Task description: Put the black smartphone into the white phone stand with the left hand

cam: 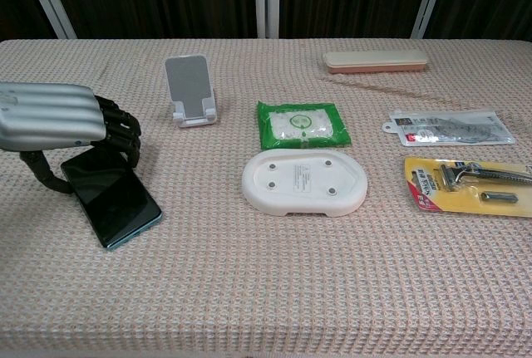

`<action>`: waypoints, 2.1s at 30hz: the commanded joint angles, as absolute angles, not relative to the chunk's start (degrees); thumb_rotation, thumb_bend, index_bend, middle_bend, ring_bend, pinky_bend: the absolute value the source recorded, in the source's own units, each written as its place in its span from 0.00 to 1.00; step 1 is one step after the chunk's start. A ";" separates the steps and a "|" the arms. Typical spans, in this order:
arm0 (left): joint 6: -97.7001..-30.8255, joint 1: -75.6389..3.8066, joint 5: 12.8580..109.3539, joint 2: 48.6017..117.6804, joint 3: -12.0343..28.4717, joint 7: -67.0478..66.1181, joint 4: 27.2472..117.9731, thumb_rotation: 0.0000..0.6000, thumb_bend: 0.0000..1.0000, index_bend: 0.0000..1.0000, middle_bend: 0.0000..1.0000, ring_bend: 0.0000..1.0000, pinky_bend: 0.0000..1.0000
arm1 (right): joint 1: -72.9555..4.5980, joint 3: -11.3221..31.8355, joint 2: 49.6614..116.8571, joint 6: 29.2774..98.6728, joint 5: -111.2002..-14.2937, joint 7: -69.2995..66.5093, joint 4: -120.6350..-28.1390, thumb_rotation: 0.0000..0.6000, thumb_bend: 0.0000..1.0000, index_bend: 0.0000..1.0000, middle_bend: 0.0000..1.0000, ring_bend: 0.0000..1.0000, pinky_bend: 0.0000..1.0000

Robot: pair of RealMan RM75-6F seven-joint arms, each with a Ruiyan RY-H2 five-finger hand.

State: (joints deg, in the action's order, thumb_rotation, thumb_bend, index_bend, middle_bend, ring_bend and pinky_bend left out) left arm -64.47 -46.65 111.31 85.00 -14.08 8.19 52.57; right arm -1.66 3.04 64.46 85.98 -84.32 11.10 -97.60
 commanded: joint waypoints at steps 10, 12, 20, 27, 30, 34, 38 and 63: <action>-70.02 -45.39 111.49 86.60 -13.32 7.59 49.38 1.00 0.31 0.58 0.51 0.41 0.50 | -1.76 2.95 64.57 85.55 -84.07 11.25 -97.58 1.00 0.21 0.00 0.00 0.00 0.00; -70.88 -45.22 111.30 86.59 -13.08 7.81 49.17 1.00 0.31 0.58 0.55 0.44 0.52 | -1.73 2.94 64.55 85.56 -84.07 11.17 -97.50 1.00 0.21 0.00 0.00 0.00 0.00; -73.09 -44.45 108.75 83.68 -11.18 8.63 52.23 1.00 0.31 0.58 0.61 0.50 0.57 | -1.66 3.02 64.41 85.66 -83.98 10.71 -97.26 1.00 0.21 0.00 0.00 0.00 0.00; -75.63 -46.31 107.93 77.64 -6.90 0.25 55.34 1.00 0.31 0.59 0.61 0.50 0.57 | -1.57 3.08 64.39 86.04 -84.23 10.42 -97.19 1.00 0.21 0.00 0.00 0.00 0.00; -76.27 -47.90 108.77 75.01 -5.15 -5.48 56.42 1.00 0.32 0.59 0.62 0.50 0.57 | -1.48 3.03 64.44 86.19 -84.33 10.44 -97.16 1.00 0.21 0.00 0.00 0.00 0.00; -75.70 -51.34 112.01 70.70 -3.43 -16.03 58.21 1.00 0.35 0.60 0.63 0.51 0.57 | -1.32 3.06 64.45 86.60 -84.50 10.32 -97.14 1.00 0.21 0.00 0.00 0.00 0.00; -73.44 -53.97 113.94 67.71 -2.18 -23.69 61.81 1.00 0.36 0.60 0.63 0.51 0.57 | -1.20 3.17 64.42 86.95 -84.61 9.94 -97.03 1.00 0.21 0.00 0.00 0.00 0.00; -60.96 -56.99 114.30 80.79 2.82 -60.52 63.82 1.00 0.38 0.59 0.62 0.51 0.56 | -0.14 3.45 64.08 87.62 -83.90 4.35 -93.65 1.00 0.21 0.00 0.00 0.00 0.00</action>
